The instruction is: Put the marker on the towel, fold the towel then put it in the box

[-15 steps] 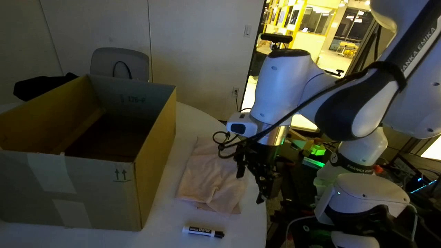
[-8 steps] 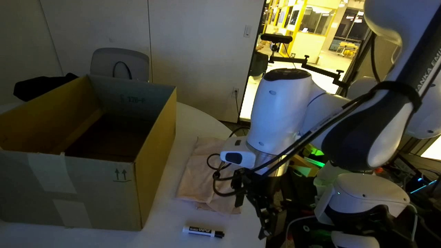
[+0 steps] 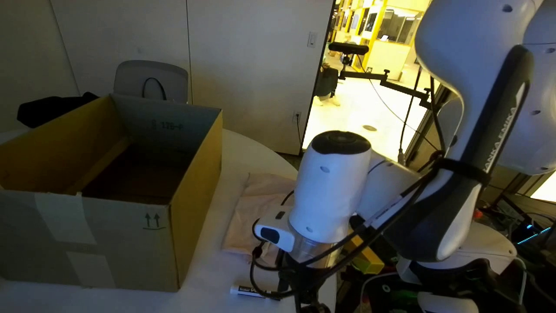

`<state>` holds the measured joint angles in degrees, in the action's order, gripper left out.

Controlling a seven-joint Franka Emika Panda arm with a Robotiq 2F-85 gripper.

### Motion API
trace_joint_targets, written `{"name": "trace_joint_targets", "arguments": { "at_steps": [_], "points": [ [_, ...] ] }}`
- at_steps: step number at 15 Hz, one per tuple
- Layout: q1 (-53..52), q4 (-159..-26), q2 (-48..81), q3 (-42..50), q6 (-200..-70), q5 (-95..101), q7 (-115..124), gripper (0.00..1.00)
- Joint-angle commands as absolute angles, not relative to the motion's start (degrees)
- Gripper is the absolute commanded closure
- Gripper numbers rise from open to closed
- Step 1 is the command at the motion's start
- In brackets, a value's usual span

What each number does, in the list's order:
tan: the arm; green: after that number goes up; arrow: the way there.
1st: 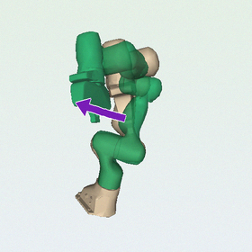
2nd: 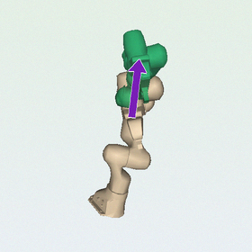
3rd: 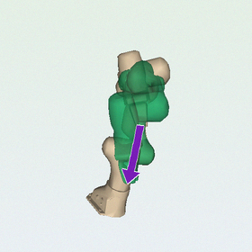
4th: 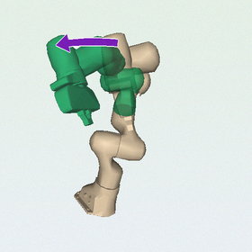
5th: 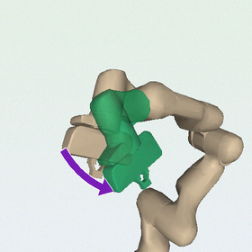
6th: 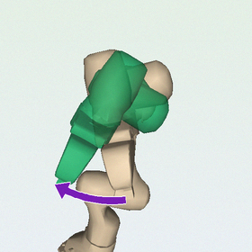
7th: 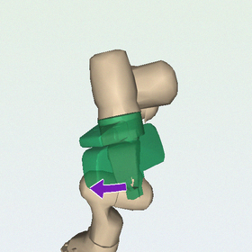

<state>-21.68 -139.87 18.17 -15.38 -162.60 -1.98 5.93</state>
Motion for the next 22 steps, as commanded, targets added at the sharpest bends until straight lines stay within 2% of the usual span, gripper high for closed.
{"name": "trace_joint_targets", "arguments": {
  "at_steps": [1,13,21,22],
  "points": [
    [-27.00,-135.01,24.39,-9.32,-165.23,4.88,14.35,0.00],
    [-33.89,-128.96,31.95,0.67,-164.29,9.63,19.85,0.00],
    [-33.26,-127.90,33.69,1.85,-163.59,8.80,19.00,0.00],
    [-33.04,-127.91,33.75,1.76,-163.43,8.72,18.76,0.11]
  ]
}}
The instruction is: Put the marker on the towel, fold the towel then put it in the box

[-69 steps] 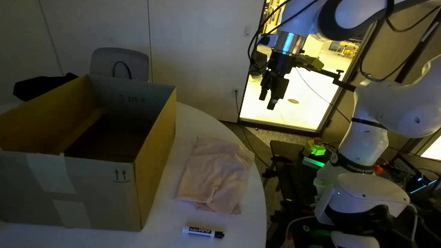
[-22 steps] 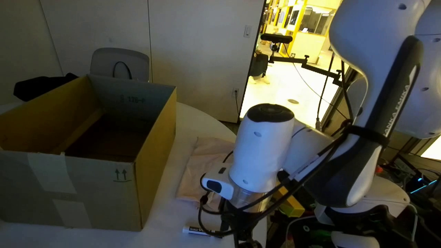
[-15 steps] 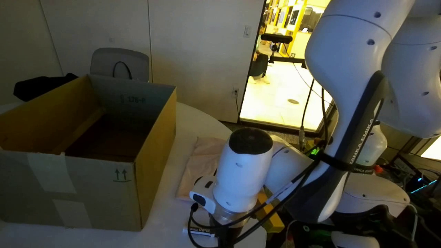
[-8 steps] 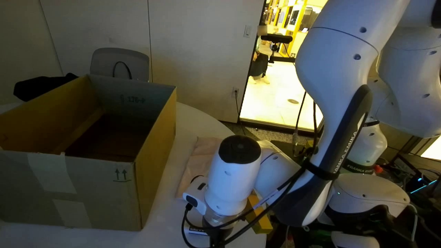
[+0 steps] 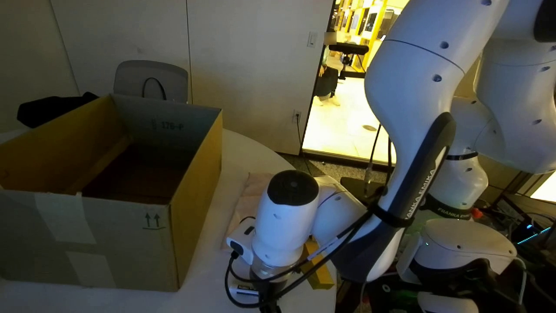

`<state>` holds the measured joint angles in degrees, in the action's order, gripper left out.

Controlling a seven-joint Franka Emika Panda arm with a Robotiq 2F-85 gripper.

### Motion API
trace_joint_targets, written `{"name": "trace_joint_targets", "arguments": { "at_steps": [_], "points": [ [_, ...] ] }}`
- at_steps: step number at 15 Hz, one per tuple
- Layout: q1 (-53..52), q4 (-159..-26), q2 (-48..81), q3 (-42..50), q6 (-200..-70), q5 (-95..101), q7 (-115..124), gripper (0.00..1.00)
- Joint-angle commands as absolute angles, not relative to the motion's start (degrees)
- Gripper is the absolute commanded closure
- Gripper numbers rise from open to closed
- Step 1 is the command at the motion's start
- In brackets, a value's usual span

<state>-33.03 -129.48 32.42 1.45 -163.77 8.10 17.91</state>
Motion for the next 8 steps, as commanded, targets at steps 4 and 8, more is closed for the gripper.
{"name": "trace_joint_targets", "arguments": {
  "at_steps": [4,8],
  "points": [
    [-32.11,-127.90,33.89,0.91,-163.24,8.26,17.98,0.48],
    [-31.22,-128.46,32.78,0.57,-162.50,8.27,17.57,0.78]
  ]
}}
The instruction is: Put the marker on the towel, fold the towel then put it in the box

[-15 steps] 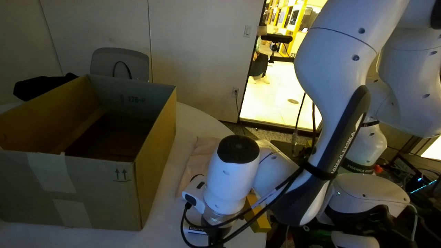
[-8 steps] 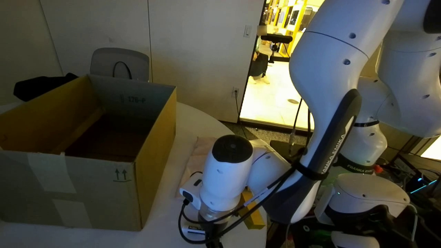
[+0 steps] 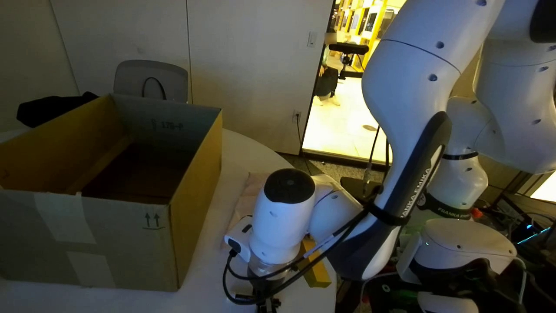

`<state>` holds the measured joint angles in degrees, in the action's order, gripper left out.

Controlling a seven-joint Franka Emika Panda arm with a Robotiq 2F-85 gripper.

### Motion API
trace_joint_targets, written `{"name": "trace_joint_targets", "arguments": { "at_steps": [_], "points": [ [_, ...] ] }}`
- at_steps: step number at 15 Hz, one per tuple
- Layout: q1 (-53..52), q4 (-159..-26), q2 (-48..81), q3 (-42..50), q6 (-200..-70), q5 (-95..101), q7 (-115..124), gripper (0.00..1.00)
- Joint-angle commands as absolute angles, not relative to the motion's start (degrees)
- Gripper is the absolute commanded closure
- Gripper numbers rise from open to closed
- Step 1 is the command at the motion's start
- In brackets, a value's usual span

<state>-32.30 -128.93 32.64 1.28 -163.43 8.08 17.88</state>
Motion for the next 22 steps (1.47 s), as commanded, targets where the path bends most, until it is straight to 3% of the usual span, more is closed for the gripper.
{"name": "trace_joint_targets", "arguments": {
  "at_steps": [1,2,3,4,16,22],
  "points": [
    [-31.14,-128.73,32.24,0.68,-161.96,8.42,17.66,0.85],
    [-30.83,-129.03,31.76,0.49,-161.62,8.52,17.39,0.94],
    [-30.53,-129.33,31.20,0.22,-161.00,8.50,17.16,0.97],
    [-30.22,-129.57,30.84,-0.13,-160.74,8.52,16.79,0.92],
    [-26.02,-139.60,17.22,-0.09,-158.10,10.94,17.07,0.93],
    [-19.84,-140.47,17.67,3.46,-158.32,12.97,18.93,0.93]
  ]
}}
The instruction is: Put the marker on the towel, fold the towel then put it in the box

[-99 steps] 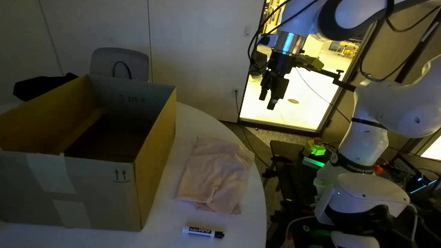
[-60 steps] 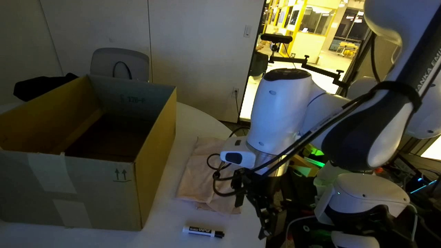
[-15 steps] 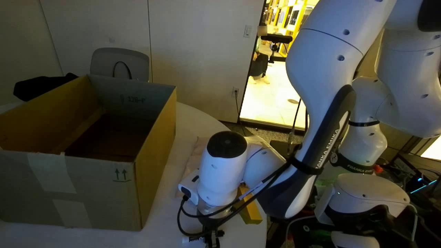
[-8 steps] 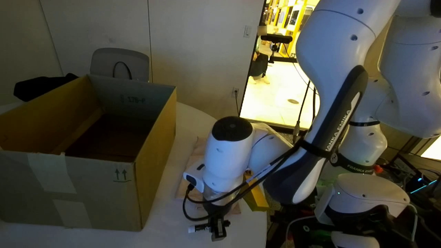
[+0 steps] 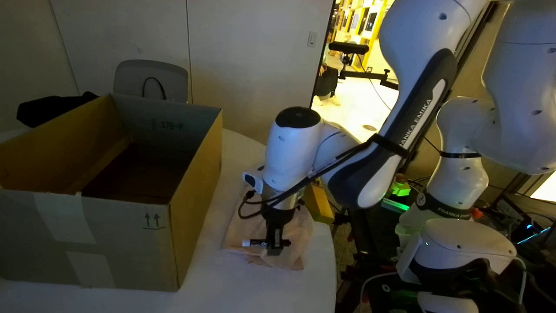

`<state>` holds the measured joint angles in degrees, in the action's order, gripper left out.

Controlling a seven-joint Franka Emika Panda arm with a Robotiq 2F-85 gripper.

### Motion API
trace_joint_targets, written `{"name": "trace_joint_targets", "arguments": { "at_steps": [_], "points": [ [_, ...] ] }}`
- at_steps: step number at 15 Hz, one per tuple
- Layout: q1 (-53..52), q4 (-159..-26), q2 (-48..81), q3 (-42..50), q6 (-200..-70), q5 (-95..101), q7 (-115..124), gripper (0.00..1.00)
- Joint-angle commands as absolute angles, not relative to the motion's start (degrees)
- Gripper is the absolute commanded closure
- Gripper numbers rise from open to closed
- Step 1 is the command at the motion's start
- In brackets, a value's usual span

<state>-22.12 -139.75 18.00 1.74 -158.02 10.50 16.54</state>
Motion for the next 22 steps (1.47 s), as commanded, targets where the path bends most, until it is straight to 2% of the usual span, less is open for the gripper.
{"name": "trace_joint_targets", "arguments": {
  "at_steps": [1,8,13,14,15,17,22],
  "points": [
    [-18.76,-140.17,18.23,4.34,-158.21,13.31,18.99,0.93],
    [-14.59,-137.50,24.57,8.73,-157.89,12.76,20.71,0.93],
    [-13.44,-135.95,28.13,8.70,-157.43,11.14,20.91,0.93],
    [-13.41,-135.54,28.62,8.75,-157.24,10.76,21.22,0.87],
    [-13.53,-135.29,29.05,8.89,-157.29,10.62,21.46,0.51],
    [-13.56,-135.17,28.84,9.03,-157.21,10.34,22.07,0.43],
    [-14.29,-136.77,26.61,10.09,-157.98,10.89,23.74,0.06]
  ]
}}
